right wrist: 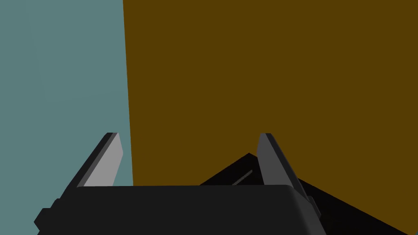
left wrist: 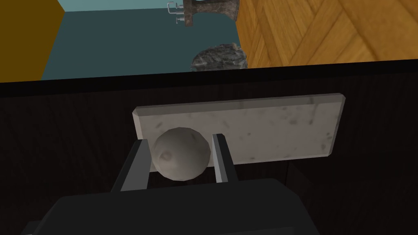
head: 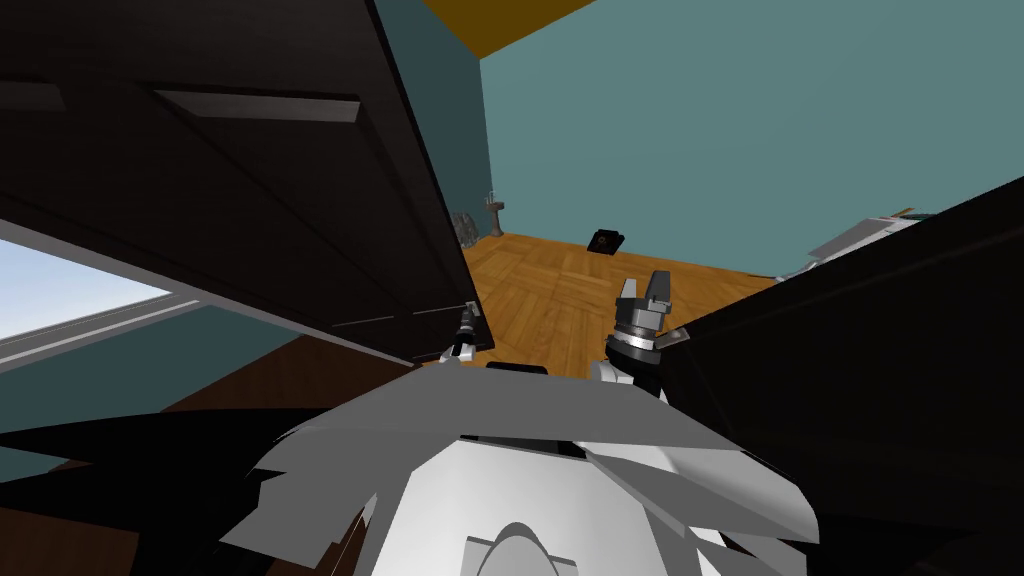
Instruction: Push the door open
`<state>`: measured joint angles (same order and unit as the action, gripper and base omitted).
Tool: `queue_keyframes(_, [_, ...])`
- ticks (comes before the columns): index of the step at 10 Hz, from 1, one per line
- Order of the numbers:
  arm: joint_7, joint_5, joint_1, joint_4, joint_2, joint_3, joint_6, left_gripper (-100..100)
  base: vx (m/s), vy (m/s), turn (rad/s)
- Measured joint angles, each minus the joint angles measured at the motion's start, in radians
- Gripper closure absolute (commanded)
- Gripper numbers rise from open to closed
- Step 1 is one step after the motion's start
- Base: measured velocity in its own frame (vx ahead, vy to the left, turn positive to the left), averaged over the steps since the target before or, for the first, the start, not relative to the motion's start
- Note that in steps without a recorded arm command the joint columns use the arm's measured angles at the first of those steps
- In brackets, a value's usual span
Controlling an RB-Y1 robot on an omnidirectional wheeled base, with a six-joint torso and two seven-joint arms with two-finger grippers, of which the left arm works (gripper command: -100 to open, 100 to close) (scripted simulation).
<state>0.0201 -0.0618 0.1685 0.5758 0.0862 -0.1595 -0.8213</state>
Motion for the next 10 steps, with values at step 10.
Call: queue_keyframes(10, [-0.030, -0.084, 0.044, -0.071, 0.024, 0.008, -0.030, 100, 0.142, -0.033, 0.107])
